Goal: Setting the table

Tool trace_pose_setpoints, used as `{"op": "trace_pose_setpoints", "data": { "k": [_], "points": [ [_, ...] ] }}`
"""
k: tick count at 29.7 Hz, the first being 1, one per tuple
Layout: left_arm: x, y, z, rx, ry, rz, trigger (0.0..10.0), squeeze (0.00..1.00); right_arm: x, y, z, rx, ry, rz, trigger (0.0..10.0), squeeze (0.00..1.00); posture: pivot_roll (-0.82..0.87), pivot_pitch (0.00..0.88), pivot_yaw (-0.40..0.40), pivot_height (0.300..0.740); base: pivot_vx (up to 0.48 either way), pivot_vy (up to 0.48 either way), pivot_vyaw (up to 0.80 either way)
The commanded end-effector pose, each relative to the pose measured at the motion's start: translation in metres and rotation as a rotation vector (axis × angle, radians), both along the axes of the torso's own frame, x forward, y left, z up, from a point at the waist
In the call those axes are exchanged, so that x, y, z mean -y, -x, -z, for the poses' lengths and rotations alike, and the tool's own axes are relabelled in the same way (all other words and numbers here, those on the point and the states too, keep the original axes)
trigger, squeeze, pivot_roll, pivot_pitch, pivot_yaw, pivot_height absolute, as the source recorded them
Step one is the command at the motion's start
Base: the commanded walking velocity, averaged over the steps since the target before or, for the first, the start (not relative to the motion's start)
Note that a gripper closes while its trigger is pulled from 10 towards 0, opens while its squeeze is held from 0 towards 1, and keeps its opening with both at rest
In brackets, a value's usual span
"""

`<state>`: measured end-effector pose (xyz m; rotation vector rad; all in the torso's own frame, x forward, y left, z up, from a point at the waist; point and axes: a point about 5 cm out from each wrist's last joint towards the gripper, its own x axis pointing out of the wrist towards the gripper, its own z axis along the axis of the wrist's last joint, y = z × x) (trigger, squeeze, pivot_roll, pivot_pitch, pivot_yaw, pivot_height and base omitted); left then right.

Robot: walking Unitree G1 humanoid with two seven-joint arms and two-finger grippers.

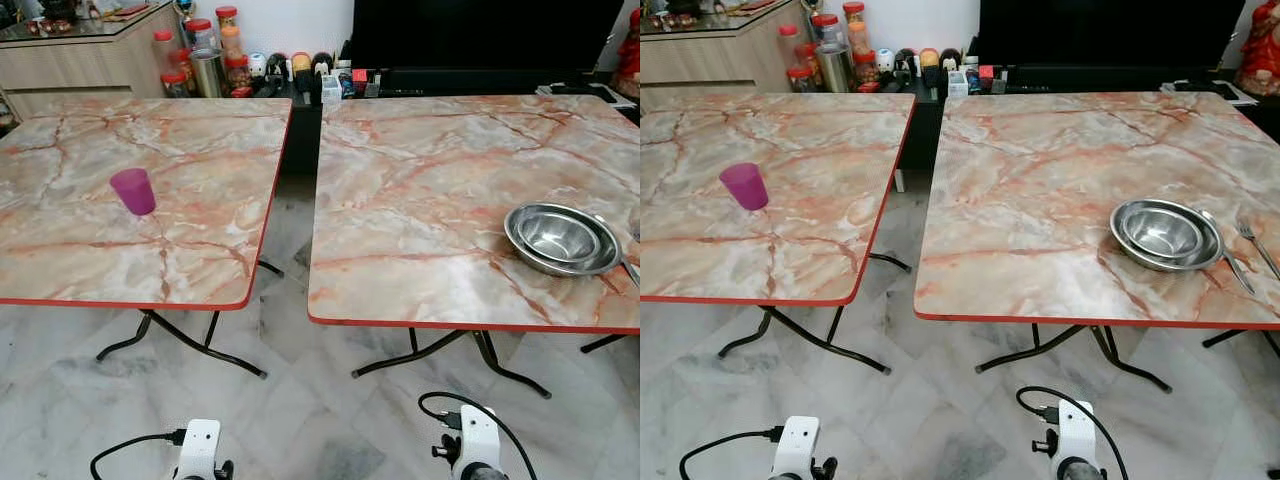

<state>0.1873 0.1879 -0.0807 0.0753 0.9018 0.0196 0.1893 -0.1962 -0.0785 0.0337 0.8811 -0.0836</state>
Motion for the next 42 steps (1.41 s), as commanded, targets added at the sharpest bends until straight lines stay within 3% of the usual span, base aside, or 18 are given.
{"op": "trace_pose_setpoints", "data": {
  "k": [1, 16, 23, 42],
  "points": [
    [0.000, 0.002, 0.001, -0.013, -0.008, 0.017, 10.0, 0.00, -0.002, -0.001, 0.000, -0.002, -0.007, -0.011, 10.0, 0.00, -0.01, 0.000, 0.042, 0.740, 0.000, 0.000, 0.00],
    [0.002, -0.008, -0.004, 0.015, 0.005, 0.003, 10.0, 0.00, -0.004, -0.003, -0.001, -0.003, -0.015, 0.013, 10.0, 0.00, -0.01, 0.000, 0.044, 0.740, 0.000, 0.000, 0.00],
    [0.002, -0.007, -0.002, -0.001, 0.007, 0.001, 10.0, 0.00, -0.004, -0.003, -0.001, 0.001, -0.016, 0.021, 10.0, 0.00, -0.01, 0.000, 0.048, 0.740, 0.000, 0.000, 0.00],
    [0.000, -0.004, -0.001, -0.017, 0.001, -0.009, 10.0, 0.00, -0.006, -0.001, 0.000, -0.004, -0.018, 0.029, 10.0, 0.00, -0.01, 0.000, 0.050, 0.740, 0.000, 0.477, 0.00]
  ]
}}
